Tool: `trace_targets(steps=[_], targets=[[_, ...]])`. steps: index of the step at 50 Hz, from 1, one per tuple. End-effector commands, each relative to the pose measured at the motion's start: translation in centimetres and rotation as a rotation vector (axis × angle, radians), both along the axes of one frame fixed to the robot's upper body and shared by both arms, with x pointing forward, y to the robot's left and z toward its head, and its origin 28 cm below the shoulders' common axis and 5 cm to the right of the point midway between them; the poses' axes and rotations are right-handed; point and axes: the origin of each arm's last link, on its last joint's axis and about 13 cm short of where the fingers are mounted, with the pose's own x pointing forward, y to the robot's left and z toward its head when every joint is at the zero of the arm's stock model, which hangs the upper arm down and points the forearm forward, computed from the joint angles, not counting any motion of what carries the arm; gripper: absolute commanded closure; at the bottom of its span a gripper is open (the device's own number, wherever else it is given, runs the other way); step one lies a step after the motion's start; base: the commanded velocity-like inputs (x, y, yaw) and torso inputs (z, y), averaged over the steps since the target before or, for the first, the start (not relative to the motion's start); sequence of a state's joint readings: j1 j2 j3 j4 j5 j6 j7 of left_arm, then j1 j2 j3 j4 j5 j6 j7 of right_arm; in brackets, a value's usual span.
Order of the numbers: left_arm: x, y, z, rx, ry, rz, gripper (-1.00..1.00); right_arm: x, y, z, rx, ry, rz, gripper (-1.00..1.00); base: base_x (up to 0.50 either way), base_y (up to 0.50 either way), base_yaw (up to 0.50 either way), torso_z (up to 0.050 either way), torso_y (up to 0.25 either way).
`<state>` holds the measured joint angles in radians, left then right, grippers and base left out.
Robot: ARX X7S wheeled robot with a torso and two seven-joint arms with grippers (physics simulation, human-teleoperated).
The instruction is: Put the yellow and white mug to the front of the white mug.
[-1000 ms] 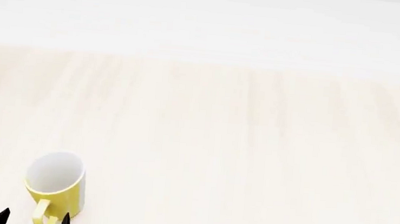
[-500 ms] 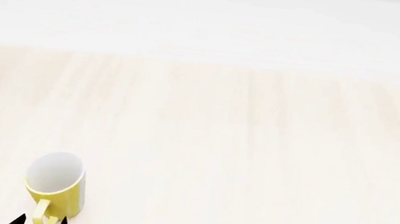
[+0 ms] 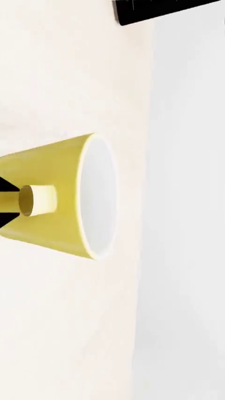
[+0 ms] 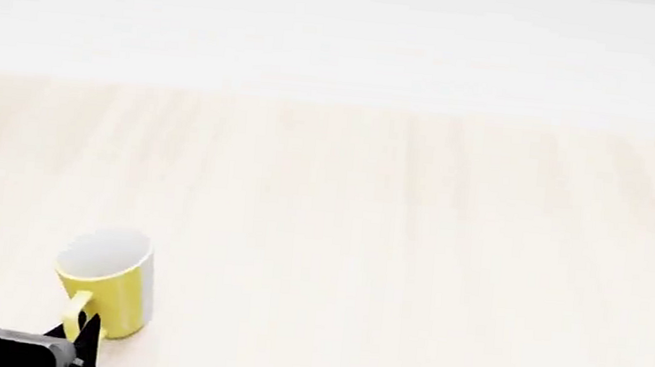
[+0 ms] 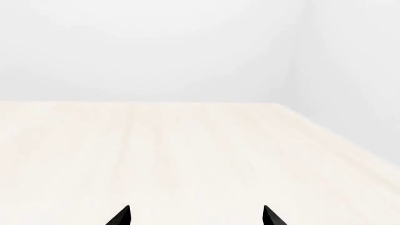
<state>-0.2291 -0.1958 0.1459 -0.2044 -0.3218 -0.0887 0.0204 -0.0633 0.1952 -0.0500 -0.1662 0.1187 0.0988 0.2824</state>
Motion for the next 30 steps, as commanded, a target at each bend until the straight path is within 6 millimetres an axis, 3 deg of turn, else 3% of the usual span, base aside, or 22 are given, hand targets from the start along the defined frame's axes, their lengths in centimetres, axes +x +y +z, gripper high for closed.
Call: trace_targets(steps=[1, 11, 20, 26, 30], targets=[[3.6, 1.8, 2.6, -0.057, -0.057, -0.241, 1.0, 0.0, 0.1, 0.0, -0.003, -0.001, 0.009, -1.0, 0.0, 0.0, 0.0, 0.0, 0.0], [3.6, 1.7, 2.8, -0.054, -0.065, -0.266, 1.0, 0.1, 0.1, 0.0, -0.005, 0.001, 0.012, -1.0, 0.0, 0.0, 0.0, 0.0, 0.0], [5.7, 1.7, 3.6, -0.005, -0.062, -0.328, 1.0, 0.0, 0.0, 0.0, -0.005, -0.001, 0.01, -1.0, 0.0, 0.0, 0.0, 0.0, 0.0], [6.8, 1.7, 4.9, 0.049, -0.083, -0.432, 1.0, 0.0, 0.0, 0.1, -0.006, -0.005, 0.011, -1.0, 0.0, 0.0, 0.0, 0.0, 0.0], [7.5, 1.5, 5.8, 0.008, -0.068, -0.592, 1.0, 0.0, 0.0, 0.1, -0.007, -0.006, 0.011, -1.0, 0.0, 0.0, 0.0, 0.0, 0.0]])
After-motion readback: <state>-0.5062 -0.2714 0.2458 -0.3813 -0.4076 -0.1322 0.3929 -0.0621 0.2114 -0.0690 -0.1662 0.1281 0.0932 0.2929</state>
